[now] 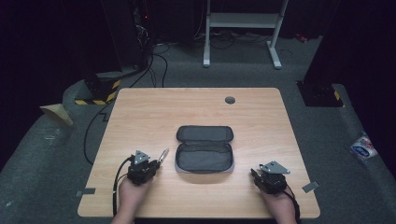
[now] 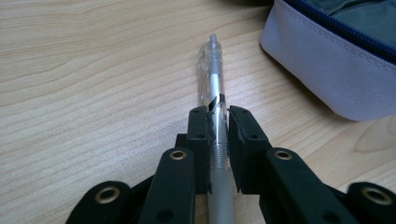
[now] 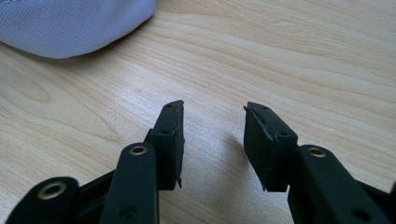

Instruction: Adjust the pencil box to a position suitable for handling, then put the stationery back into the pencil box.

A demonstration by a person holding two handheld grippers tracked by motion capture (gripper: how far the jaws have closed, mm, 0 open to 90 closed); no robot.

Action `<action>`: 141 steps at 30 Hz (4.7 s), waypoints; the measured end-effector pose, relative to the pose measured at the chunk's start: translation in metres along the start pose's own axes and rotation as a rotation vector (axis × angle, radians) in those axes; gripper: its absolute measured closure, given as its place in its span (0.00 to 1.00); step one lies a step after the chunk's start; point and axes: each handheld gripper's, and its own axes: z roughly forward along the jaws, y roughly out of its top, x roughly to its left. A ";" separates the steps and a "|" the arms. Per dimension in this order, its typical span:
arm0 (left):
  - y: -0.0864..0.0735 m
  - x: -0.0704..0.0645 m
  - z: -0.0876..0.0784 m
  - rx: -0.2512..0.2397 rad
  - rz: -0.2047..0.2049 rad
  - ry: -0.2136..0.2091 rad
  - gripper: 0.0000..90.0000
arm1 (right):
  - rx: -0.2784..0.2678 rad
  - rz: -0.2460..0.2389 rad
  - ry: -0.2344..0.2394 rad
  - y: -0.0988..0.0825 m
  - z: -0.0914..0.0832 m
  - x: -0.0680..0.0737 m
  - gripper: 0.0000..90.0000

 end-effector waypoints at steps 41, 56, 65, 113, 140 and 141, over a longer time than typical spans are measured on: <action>0.016 -0.018 -0.046 -0.287 0.054 -0.082 0.88 | 0.018 0.068 0.064 0.001 0.002 -0.008 0.54; 0.028 -0.027 -0.053 -0.339 0.097 -0.097 0.88 | 0.019 0.067 0.068 0.001 0.003 -0.008 0.53; 0.044 -0.035 -0.054 -0.336 0.113 -0.116 0.88 | 0.019 0.064 0.075 0.001 0.003 -0.009 0.52; 0.093 -0.054 -0.023 -0.287 0.173 -0.231 0.88 | 0.018 0.059 0.077 0.001 0.003 -0.009 0.51; 0.125 -0.078 0.011 -0.236 0.252 -0.322 0.88 | 0.018 0.059 0.077 0.001 0.003 -0.009 0.51; 0.127 -0.081 0.013 -0.232 0.256 -0.323 0.88 | 0.018 0.059 0.077 0.001 0.003 -0.009 0.51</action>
